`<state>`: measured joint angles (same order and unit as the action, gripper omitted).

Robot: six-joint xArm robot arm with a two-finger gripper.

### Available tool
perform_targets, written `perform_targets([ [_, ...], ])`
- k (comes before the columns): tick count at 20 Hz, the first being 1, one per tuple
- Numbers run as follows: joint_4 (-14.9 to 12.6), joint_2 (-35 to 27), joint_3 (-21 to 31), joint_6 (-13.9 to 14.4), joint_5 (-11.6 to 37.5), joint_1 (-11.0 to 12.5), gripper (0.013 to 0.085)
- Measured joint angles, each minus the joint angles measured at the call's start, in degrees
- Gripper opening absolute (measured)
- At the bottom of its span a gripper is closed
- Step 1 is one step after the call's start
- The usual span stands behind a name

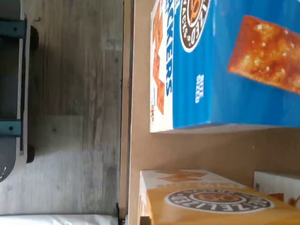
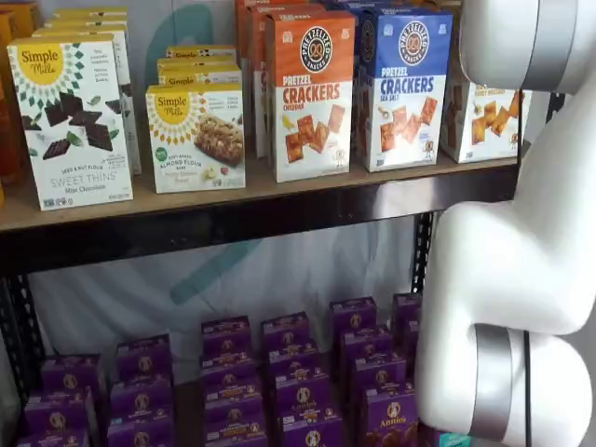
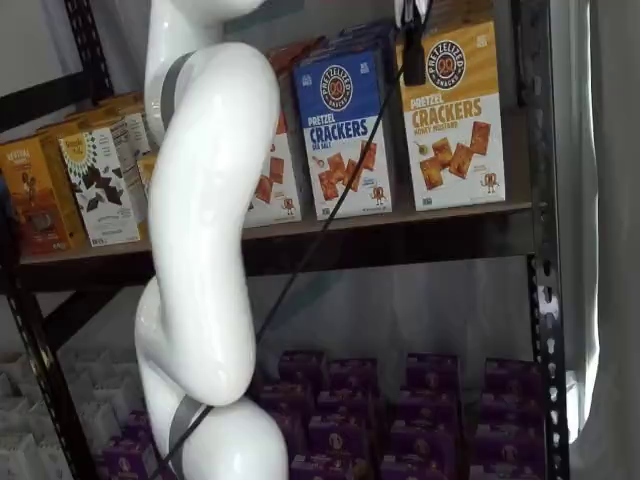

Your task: Retrieve the yellow and white box located on the top shelf, the sixth one from the left

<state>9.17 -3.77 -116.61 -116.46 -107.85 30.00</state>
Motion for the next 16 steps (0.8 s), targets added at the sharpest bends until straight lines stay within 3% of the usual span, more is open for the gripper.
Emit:
perform_targets([
  [7, 0.57, 0.95, 0.19, -0.16, -0.35, 0.48, 0.061],
  [16, -0.73, 6.78, 6.54, -1.42, -0.26, 1.18, 0.061],
])
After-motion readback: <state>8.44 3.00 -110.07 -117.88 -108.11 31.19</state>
